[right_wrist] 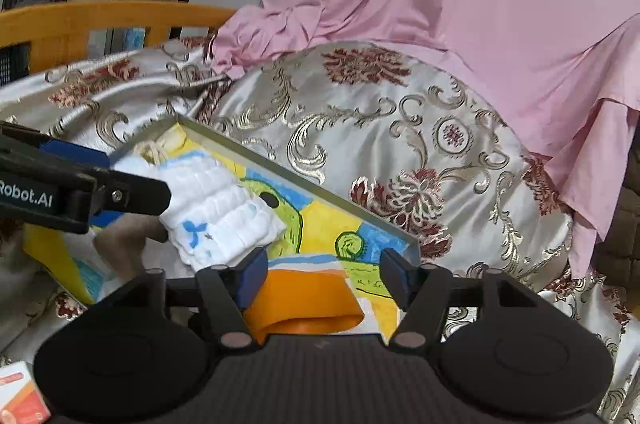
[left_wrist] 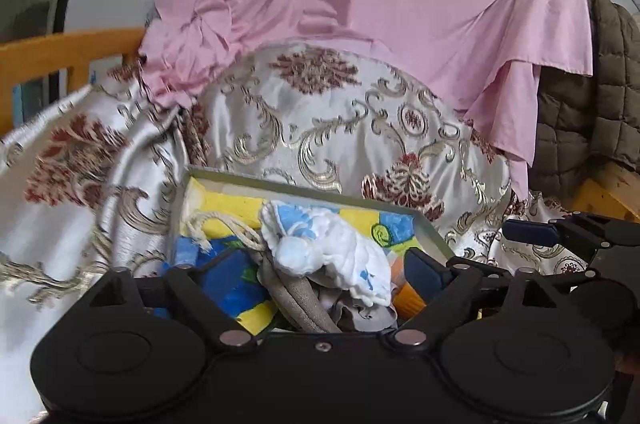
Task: Organize soft objects
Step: 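Open both grippers over the tray to drop the sock and cup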
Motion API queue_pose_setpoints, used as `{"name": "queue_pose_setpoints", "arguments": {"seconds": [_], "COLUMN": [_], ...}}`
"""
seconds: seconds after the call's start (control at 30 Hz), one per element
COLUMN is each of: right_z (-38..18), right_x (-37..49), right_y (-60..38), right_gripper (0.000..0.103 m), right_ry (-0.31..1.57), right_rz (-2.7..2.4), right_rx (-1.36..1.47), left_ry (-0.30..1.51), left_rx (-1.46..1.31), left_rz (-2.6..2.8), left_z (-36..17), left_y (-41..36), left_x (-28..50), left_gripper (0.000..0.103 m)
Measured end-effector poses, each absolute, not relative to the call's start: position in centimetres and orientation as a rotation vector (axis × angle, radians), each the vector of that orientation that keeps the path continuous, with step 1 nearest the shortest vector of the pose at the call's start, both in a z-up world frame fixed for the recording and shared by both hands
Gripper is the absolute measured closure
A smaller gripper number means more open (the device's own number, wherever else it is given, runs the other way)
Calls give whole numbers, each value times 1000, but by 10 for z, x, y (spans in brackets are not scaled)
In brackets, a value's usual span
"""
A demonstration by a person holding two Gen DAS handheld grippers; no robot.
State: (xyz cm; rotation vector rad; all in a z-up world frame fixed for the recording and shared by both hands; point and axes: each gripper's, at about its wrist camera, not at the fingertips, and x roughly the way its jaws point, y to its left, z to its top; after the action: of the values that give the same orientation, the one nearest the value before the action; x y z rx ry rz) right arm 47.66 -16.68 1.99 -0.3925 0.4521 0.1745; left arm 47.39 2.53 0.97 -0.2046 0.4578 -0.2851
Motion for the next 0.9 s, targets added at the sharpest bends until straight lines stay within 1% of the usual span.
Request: {"name": "queue_pose_setpoints", "arguments": {"seconds": [0.1, 0.23, 0.3, 0.5, 0.9], "right_z": [28, 40, 46, 69, 116], "right_x": [466, 447, 436, 398, 296], "right_y": [-170, -176, -179, -185, -193], "right_gripper": [28, 21, 18, 14, 7], "right_ry": [434, 401, 386, 348, 248], "right_rz": [173, 165, 163, 169, 189], "right_rx": [-361, -301, -277, -240, -224], "left_ry": [408, 357, 335, 303, 234], "left_rx": [-191, -152, -141, -139, -196], "left_rz": [-252, -226, -208, -173, -154], "left_z": [19, 35, 42, 62, 95], "left_y": [28, 29, 29, 30, 26], "left_x": [454, 427, 415, 373, 273], "left_gripper": [4, 1, 1, 1, 1]}}
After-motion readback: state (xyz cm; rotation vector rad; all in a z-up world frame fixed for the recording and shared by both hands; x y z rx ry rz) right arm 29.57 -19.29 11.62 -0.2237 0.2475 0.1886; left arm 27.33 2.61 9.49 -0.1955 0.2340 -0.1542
